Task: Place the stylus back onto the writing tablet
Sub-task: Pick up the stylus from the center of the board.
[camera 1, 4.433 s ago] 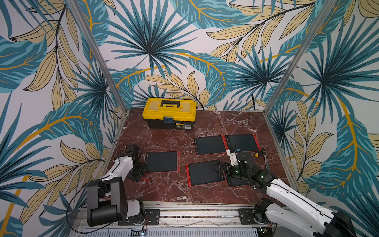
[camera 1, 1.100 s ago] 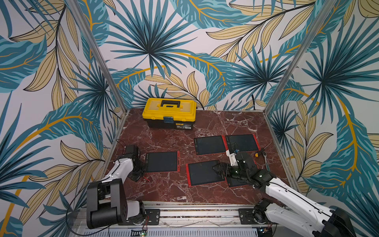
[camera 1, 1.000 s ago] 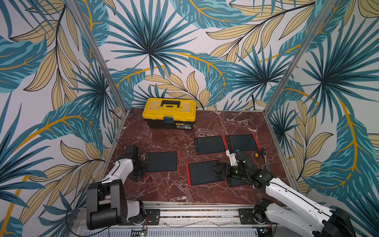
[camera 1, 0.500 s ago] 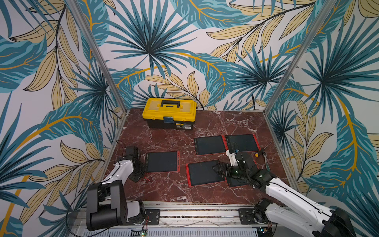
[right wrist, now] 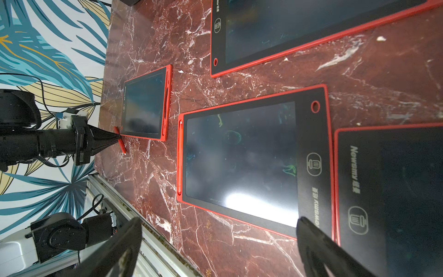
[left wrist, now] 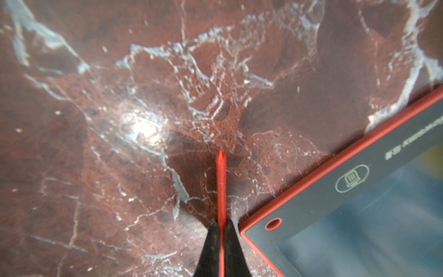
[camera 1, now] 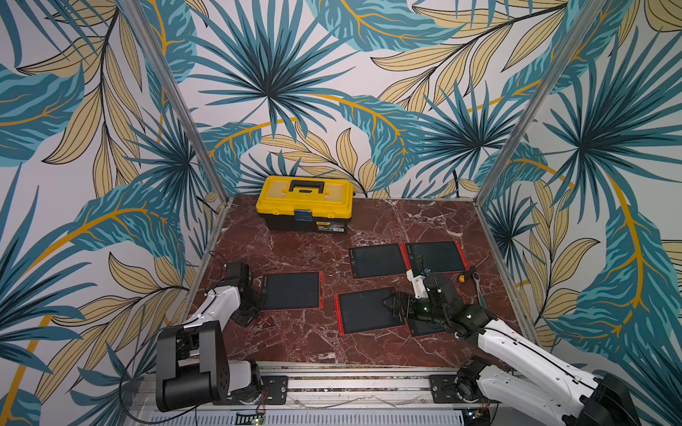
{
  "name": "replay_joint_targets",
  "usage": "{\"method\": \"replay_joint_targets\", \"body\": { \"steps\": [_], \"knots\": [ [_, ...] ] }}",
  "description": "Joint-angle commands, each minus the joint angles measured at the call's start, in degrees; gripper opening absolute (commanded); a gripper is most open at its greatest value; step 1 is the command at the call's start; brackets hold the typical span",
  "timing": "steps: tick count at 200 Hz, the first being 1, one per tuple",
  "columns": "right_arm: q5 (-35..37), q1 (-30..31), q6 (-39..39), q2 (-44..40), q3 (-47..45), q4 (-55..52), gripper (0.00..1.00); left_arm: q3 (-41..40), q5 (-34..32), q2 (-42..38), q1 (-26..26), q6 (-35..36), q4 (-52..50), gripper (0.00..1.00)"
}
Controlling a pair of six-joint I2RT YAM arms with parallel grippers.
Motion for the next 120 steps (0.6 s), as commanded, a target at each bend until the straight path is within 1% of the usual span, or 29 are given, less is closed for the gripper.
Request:
{"method": "replay_joint_targets", "body": {
  "steps": [1, 17, 39, 63, 88, 120],
  "knots": [
    [-0.3, 0.3, -0.7, -1.3, 2.4, -3.0, 1.00, -0.4, -1.3, 1.1, 0.5, 1.4, -1.6, 0.00],
    [1.8, 0.3, -2.5, -1.7, 3.1, -4.3, 1.00, 0.3, -2.7, 0.0, 0.5, 1.4, -2.3, 0.00],
    [3.2, 0.3, -3.0, -0.4, 3.3, -4.4, 1.00, 1.5, -2.1, -0.8, 0.5, 2.2, -2.3, 0.00],
    [2.4, 0.3, -0.2, 0.8, 3.3, -2.0, 1.00, 3.3, -1.1, -2.9, 0.5, 4.1, -2.4, 0.00],
    [6.0, 0.3, 3.1, 0.7, 3.9, -2.8, 1.00, 6.2, 1.8, -4.9, 0.3, 7.3, -2.4, 0.00],
    [7.3, 0.2, 5.8, 0.1, 4.3, -2.5, 1.00, 10.0, 5.0, -7.3, -0.5, 9.9, -3.4, 0.00]
  ]
}}
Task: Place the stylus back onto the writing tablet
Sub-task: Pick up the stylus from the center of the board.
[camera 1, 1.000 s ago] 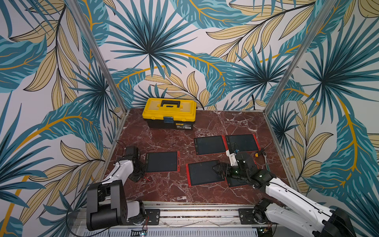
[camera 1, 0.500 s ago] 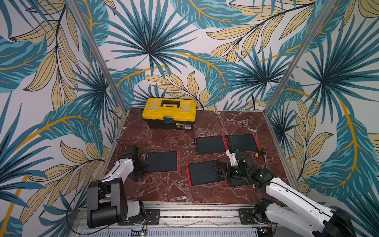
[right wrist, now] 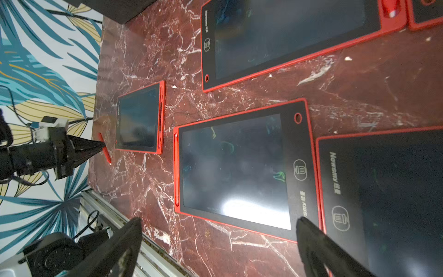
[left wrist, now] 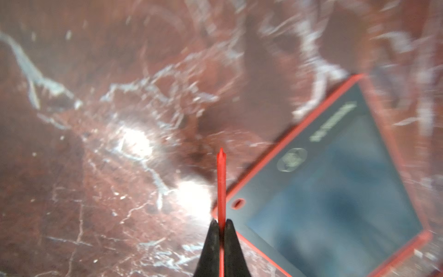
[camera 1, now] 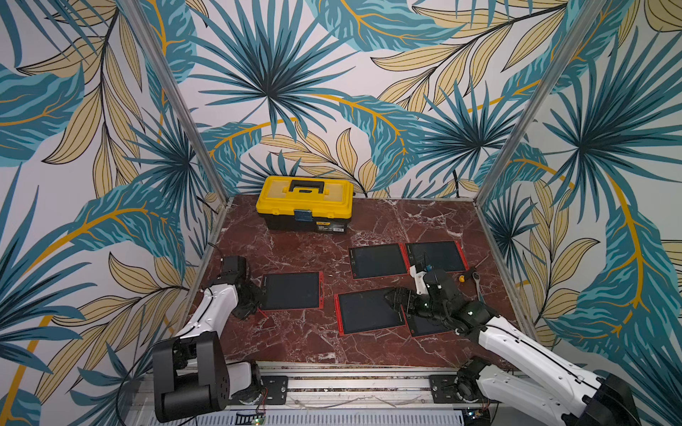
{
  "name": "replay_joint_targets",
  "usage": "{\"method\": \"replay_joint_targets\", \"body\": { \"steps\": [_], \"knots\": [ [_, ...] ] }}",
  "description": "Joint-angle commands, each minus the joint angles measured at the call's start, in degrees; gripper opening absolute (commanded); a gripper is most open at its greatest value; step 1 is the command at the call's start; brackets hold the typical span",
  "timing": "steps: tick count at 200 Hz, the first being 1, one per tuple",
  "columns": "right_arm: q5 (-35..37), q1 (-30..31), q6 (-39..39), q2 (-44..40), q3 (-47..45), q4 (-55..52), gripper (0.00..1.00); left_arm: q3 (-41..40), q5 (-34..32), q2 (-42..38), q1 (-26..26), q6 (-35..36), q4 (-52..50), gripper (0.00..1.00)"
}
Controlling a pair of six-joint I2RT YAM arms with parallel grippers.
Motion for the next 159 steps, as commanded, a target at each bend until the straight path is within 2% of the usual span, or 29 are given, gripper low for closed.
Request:
{"method": "replay_joint_targets", "body": {
  "steps": [1, 18, 38, 78, 103, 136, 159],
  "knots": [
    [2.5, 0.2, 3.2, -0.5, 1.2, -0.1, 1.00, 4.5, 2.8, -2.6, -0.5, 3.5, -1.0, 0.00],
    [3.0, 0.3, 5.4, -0.5, 2.3, -1.7, 0.99, 6.4, 3.5, -3.6, -2.3, 3.9, -1.4, 0.00],
    [3.0, 0.2, 6.2, -0.2, 3.6, -2.3, 0.99, 8.5, 3.7, -3.9, -6.8, 3.5, -1.4, 0.00],
    [1.3, 0.2, 1.9, 0.3, 6.9, -3.3, 0.99, 13.0, 2.6, -3.8, -16.5, 2.9, -0.5, 0.00],
    [-0.2, 0.3, -0.3, 0.7, 8.7, -3.0, 0.99, 15.2, 4.7, -4.2, -22.2, 3.0, 2.9, 0.00],
    [-5.4, 0.1, 2.2, 2.7, 9.2, 2.6, 0.99, 15.7, 6.4, -4.0, -28.0, 0.9, 8.8, 0.00],
    [-11.4, 0.2, 6.3, 4.6, 9.4, 9.8, 0.97, 14.8, 11.1, -2.9, -30.6, 0.2, 15.0, 0.00]
  ]
}}
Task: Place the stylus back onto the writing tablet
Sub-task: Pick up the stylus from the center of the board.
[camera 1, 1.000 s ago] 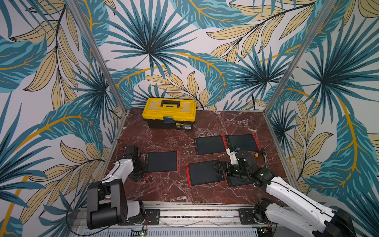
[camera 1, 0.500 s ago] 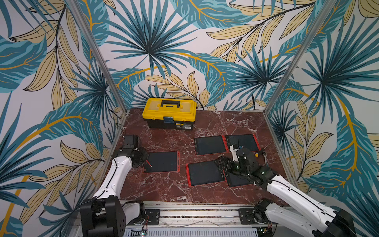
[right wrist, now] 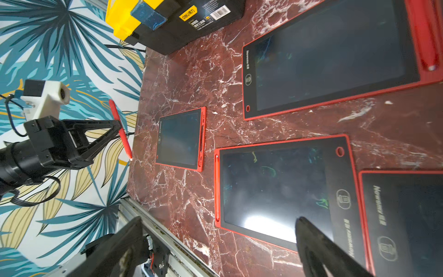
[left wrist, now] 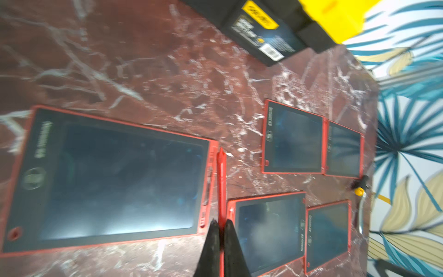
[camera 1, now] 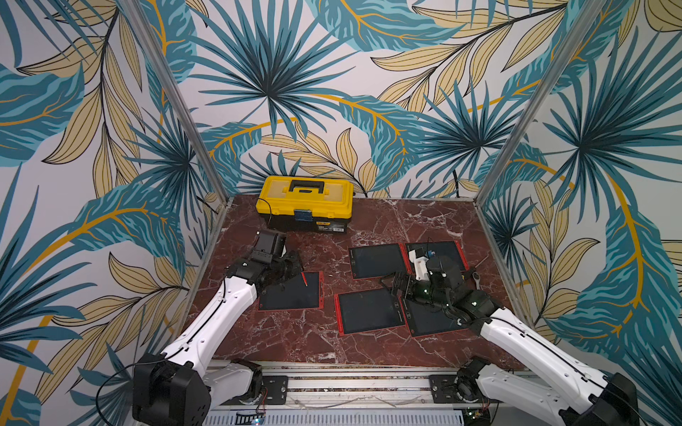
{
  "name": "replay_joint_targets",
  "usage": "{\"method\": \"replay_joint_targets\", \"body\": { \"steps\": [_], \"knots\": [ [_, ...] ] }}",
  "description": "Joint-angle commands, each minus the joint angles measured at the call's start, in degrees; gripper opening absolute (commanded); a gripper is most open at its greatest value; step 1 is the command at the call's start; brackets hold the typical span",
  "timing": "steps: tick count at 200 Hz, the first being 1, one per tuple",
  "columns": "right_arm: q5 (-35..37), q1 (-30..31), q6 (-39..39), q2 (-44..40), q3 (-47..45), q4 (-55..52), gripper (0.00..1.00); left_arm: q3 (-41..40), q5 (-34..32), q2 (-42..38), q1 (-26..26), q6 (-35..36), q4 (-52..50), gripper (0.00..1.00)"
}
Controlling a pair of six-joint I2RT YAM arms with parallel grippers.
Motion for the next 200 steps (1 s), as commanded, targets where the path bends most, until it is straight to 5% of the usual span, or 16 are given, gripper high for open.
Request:
{"method": "replay_joint_targets", "body": {
  "steps": [1, 91, 139, 200],
  "knots": [
    [-7.0, 0.2, 3.7, 1.6, 0.7, 7.9, 0.97, 0.8, 5.1, 0.4, -2.2, -1.1, 8.4, 0.00],
    [-23.2, -0.5, 13.9, 11.5, -0.7, 34.5, 0.86, 2.0, 25.5, 3.9, -5.6, -0.1, 22.7, 0.00],
    [-28.9, -2.2, 24.7, 17.0, -4.5, 56.5, 0.72, 1.8, 32.5, 3.4, -6.1, -1.9, 28.2, 0.00],
    [-29.3, -2.5, 24.6, 16.7, -3.2, 56.5, 0.56, 1.9, 34.9, 3.8, -6.8, -7.0, 31.9, 0.00]
  ]
}}
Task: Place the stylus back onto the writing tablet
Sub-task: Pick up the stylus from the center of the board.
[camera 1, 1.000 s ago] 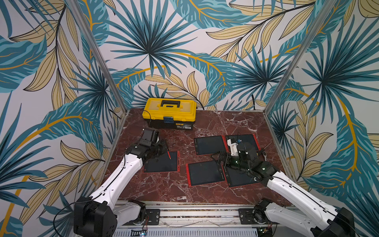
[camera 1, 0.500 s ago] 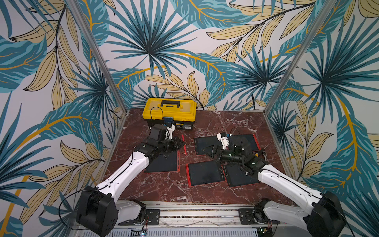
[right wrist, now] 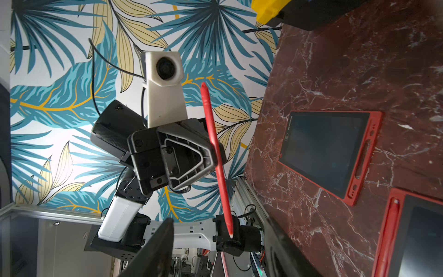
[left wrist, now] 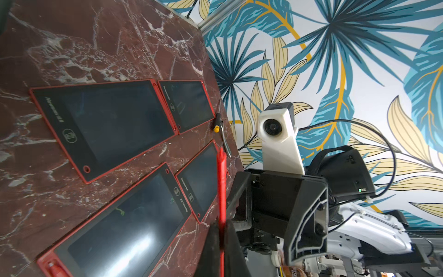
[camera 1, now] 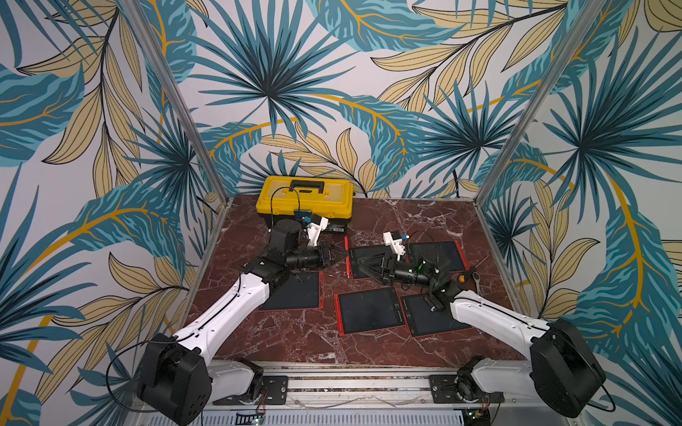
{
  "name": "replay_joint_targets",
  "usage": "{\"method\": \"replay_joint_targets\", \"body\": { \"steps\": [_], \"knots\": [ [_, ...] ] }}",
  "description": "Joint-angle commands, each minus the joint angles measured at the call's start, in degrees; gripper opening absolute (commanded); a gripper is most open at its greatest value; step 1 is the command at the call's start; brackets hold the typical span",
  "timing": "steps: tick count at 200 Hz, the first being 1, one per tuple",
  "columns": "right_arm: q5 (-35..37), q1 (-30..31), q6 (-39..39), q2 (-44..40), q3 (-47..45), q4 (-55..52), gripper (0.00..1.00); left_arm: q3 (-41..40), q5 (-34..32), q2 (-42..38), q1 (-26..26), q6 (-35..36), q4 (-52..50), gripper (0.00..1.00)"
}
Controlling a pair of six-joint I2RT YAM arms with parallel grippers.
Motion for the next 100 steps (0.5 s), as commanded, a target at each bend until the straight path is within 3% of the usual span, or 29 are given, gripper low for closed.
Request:
{"method": "replay_joint_targets", "body": {
  "steps": [1, 39, 100],
  "knots": [
    [-1.7, -0.3, 1.1, -0.7, 0.1, 3.6, 0.56, 1.9, 2.2, -0.4, -0.3, -2.5, 3.5, 0.00],
    [-2.0, -0.4, 2.0, -0.8, 0.0, 4.6, 0.52, 1.1, 4.4, 0.9, -0.5, -7.4, 8.3, 0.00],
    [-3.7, -0.4, 5.3, 0.6, 0.0, 10.7, 0.45, 0.8, 5.3, 1.9, -1.1, -9.1, 9.2, 0.00]
  ]
}}
